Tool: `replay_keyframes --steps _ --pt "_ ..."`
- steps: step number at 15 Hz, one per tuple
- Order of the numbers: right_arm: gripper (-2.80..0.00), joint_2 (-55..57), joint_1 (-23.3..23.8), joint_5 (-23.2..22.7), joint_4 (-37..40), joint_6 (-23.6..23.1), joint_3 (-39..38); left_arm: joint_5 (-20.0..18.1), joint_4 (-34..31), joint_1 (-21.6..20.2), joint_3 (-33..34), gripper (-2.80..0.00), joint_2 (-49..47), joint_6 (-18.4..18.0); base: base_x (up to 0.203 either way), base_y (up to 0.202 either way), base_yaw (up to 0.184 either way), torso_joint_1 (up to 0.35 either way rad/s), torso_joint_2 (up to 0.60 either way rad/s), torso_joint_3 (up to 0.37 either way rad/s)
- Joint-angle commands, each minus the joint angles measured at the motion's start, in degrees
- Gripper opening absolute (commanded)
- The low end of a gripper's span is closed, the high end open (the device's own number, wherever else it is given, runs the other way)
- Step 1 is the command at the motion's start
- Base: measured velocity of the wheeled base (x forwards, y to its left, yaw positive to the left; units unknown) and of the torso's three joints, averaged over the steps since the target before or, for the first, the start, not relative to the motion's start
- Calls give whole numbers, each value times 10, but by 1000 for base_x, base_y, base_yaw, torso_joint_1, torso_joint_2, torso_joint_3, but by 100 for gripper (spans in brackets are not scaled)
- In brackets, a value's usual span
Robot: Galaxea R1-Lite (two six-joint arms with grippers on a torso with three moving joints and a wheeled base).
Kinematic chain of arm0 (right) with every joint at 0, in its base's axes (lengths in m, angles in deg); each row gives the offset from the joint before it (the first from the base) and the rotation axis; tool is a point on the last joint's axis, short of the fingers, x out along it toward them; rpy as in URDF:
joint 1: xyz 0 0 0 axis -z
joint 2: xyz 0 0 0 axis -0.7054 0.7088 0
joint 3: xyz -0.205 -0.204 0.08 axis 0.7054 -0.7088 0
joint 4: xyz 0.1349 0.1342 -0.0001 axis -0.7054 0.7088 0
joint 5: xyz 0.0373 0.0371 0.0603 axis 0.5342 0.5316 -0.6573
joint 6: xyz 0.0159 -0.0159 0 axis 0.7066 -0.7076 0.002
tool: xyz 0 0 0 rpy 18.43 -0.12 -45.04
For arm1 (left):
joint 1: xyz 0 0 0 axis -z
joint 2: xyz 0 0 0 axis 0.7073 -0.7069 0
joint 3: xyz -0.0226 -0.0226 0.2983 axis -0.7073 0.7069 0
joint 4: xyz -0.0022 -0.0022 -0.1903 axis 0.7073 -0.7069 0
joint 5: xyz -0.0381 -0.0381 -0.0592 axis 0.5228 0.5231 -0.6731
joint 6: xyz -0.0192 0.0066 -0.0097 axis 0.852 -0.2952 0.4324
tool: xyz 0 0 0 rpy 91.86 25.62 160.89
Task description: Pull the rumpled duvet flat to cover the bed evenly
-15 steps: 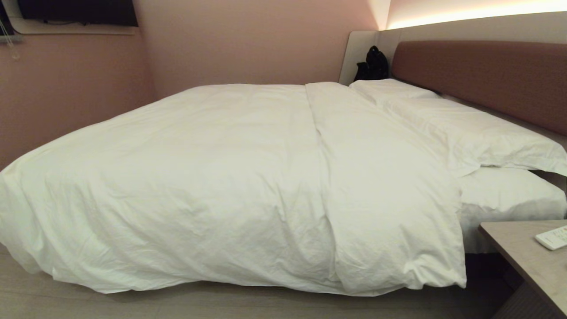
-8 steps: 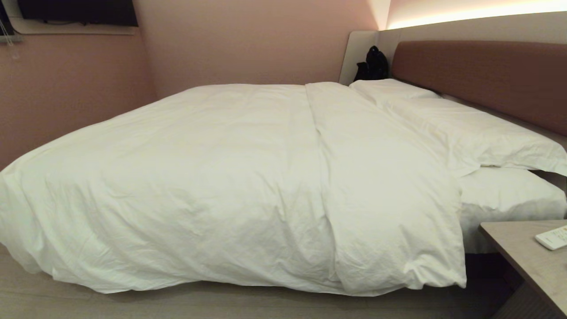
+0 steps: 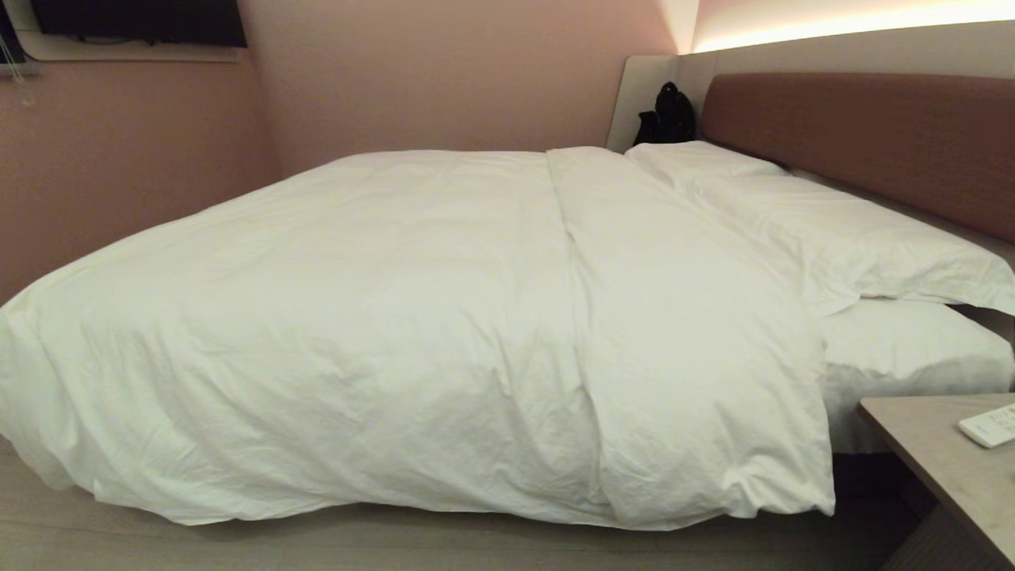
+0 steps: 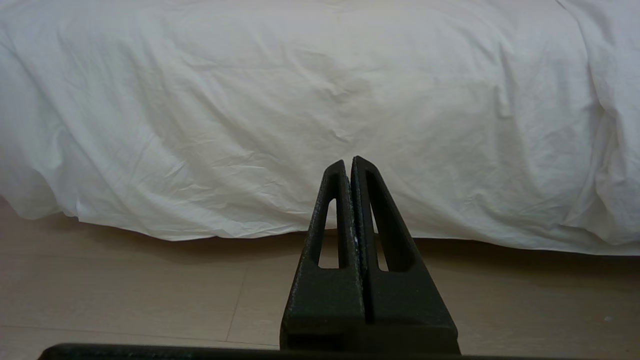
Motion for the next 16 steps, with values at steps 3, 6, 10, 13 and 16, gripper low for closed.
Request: replay_keyframes --steps 3,6,10,13,16 --pt "-280 0 0 0 0 -1 0 0 -1 0 0 -280 0 0 0 0 0 0 0 0" --pt "-280 0 0 0 0 0 0 0 0 0 0 -280 0 0 0 0 0 0 0 0" --pt "-280 0 0 0 0 0 0 0 0 0 0 -280 0 0 0 0 0 0 0 0" --pt "-280 0 0 0 0 0 0 0 1 0 0 -280 0 0 0 0 0 0 0 0" --pt "-280 0 0 0 0 -1 0 0 1 0 0 -280 0 2 2 57 -6 2 0 1"
